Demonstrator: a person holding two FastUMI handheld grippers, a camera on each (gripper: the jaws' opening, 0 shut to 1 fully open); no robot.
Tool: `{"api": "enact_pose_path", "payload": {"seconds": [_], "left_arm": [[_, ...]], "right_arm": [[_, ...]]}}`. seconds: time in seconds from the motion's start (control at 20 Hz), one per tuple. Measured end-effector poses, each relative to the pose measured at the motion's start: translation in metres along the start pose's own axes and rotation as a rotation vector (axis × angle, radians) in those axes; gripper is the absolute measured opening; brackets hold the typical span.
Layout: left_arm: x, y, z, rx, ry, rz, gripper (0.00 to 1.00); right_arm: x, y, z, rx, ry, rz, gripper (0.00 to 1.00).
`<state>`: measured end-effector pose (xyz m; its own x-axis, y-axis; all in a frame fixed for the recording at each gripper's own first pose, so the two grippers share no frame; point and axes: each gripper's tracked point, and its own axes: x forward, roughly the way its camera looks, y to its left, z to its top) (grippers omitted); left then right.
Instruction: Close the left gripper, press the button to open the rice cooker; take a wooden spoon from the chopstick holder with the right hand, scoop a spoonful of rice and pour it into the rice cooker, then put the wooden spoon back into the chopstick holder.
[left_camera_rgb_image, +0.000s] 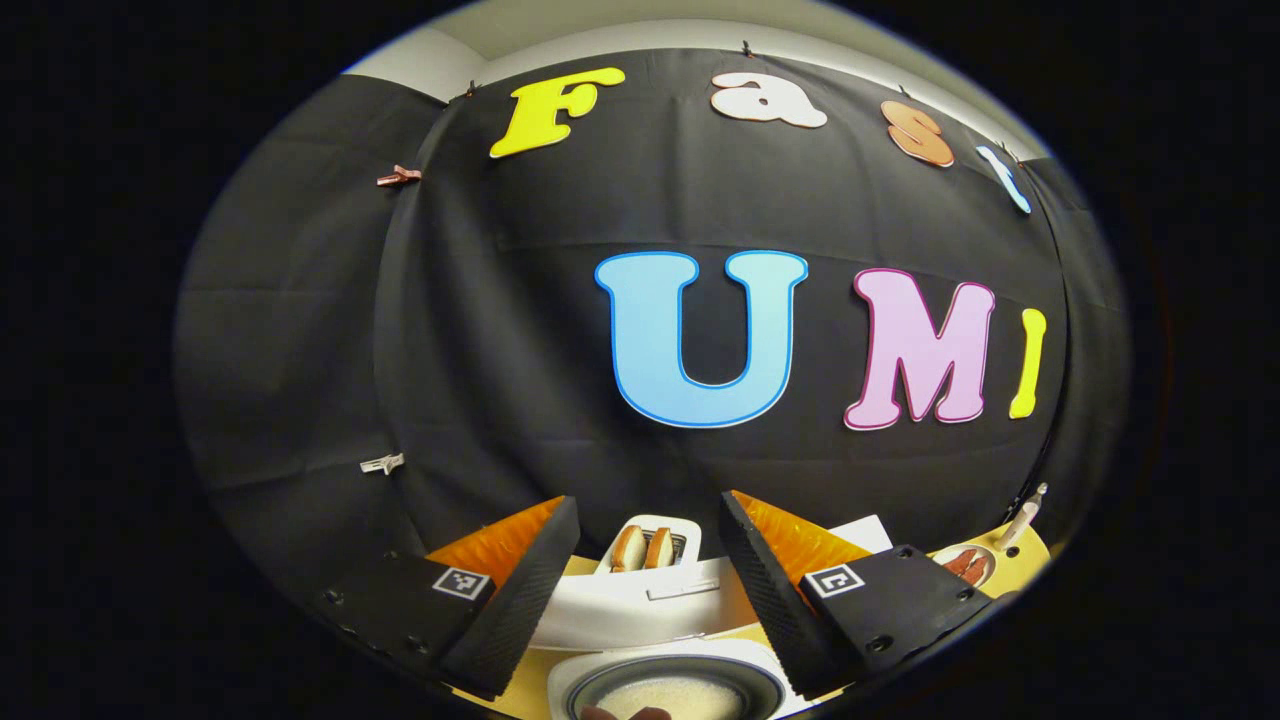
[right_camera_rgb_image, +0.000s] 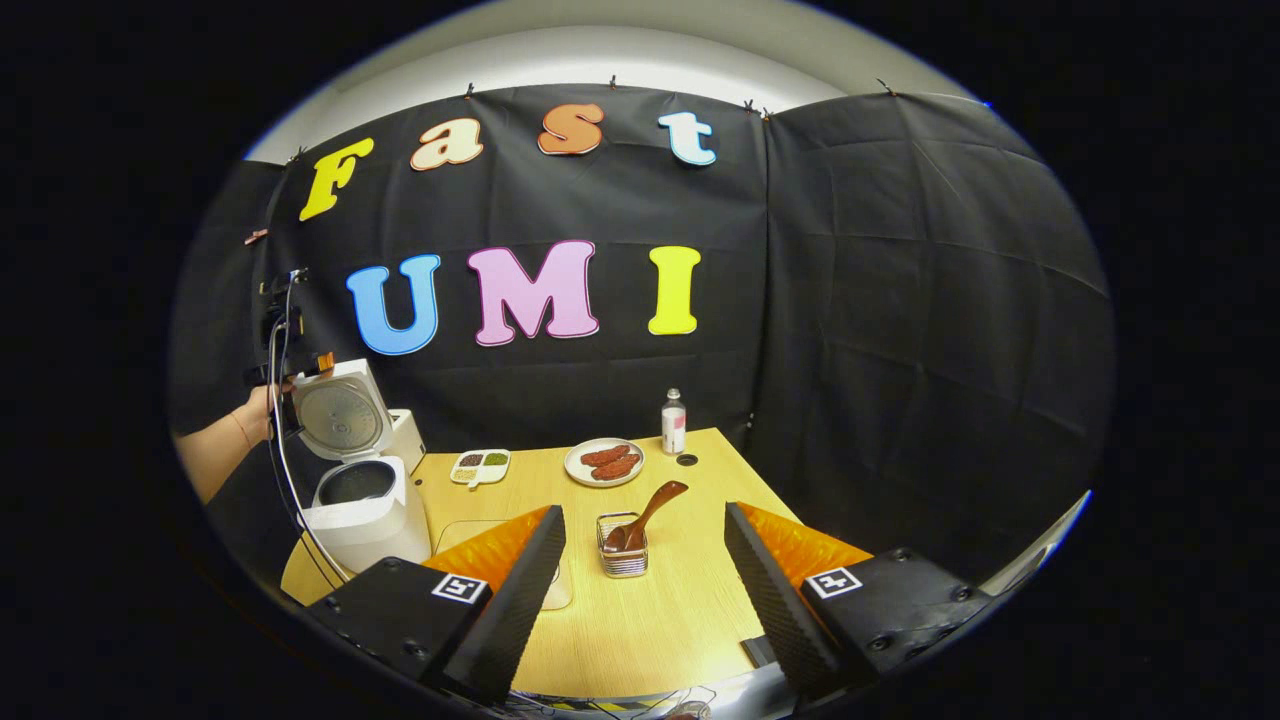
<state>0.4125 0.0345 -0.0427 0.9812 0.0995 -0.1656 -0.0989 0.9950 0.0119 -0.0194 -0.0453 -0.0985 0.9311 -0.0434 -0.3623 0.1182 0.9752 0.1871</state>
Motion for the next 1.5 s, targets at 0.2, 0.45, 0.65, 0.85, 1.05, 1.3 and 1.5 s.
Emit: {"api": "enact_pose_path", "payload": {"seconds": [0.2, 0.45, 0.65, 0.85, 1.05, 1.3, 1.5], "left_arm": [[-0.037, -0.008, -0.023, -0.009, 0.03, -0.006, 0.99], [-0.083, -0.019, -0.07, -0.019, 0.091, -0.01, 0.99], [-0.104, -0.021, -0.135, -0.075, 0.209, 0.011, 0.99], [-0.114, -0.03, -0.172, -0.038, 0.228, 0.01, 0.98], [-0.12, -0.032, -0.194, -0.03, 0.251, 0.032, 0.98], [-0.124, -0.036, -0.198, -0.03, 0.26, 0.051, 0.98], [-0.129, -0.042, -0.212, -0.035, 0.304, 0.056, 0.99]], "right_arm": [[-0.006, -0.009, -0.003, 0.001, 0.003, 0.018, 0.99], [-0.009, -0.027, -0.007, 0.01, 0.013, 0.032, 0.99], [-0.007, -0.034, -0.006, 0.02, 0.014, 0.048, 0.99], [-0.01, -0.035, -0.013, -0.003, 0.025, 0.06, 0.99], [-0.01, -0.045, -0.022, -0.002, 0.03, 0.059, 0.99], [-0.006, -0.048, -0.028, 0.005, 0.044, 0.059, 0.99], [-0.002, -0.039, -0.029, 0.004, 0.048, 0.079, 0.99]]}}
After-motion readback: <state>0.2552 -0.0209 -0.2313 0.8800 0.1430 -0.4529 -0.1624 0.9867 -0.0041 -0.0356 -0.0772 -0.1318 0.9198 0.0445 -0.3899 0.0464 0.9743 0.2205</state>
